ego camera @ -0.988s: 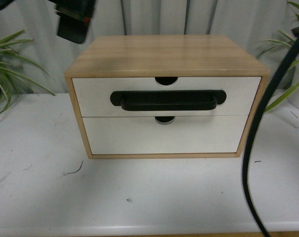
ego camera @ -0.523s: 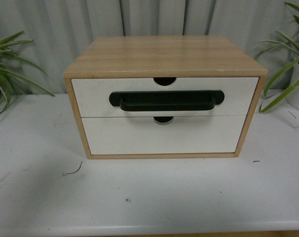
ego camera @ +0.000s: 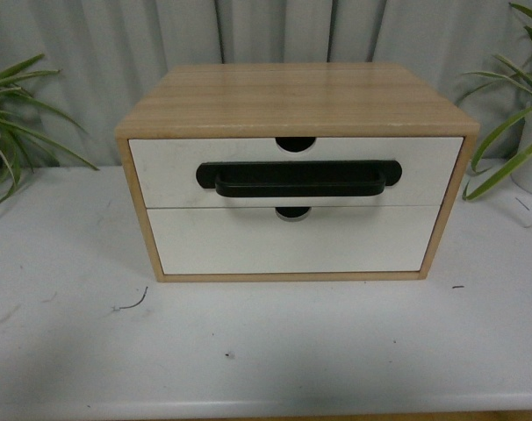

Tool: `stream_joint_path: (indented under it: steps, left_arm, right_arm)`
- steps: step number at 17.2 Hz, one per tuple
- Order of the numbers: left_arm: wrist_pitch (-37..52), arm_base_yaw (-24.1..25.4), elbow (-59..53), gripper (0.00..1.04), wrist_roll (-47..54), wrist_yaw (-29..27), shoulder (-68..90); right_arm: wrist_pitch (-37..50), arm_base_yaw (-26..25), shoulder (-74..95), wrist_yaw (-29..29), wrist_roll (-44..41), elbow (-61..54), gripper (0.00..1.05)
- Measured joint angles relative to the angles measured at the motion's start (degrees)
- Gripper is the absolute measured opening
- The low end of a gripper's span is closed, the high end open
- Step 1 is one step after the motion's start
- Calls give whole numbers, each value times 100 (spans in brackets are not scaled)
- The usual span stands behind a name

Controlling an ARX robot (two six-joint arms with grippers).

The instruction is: Close drawer sideways

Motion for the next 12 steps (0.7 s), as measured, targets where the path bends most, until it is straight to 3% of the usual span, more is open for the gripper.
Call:
stream_joint_path:
  steps: [8,9,12]
  left_arm:
    - [-382,0,-361,2,2,0,-909]
    - [-570,0,-422,2,4,4,-1025]
    - [-765,2,-424,2,2,0,-1309]
  right_arm:
    - [-201,0,-643,0,0,-343,2]
    - [-1060,0,-1169,0,4,-339,2]
    - [-1244,-2,-1589,17,2,-339,2]
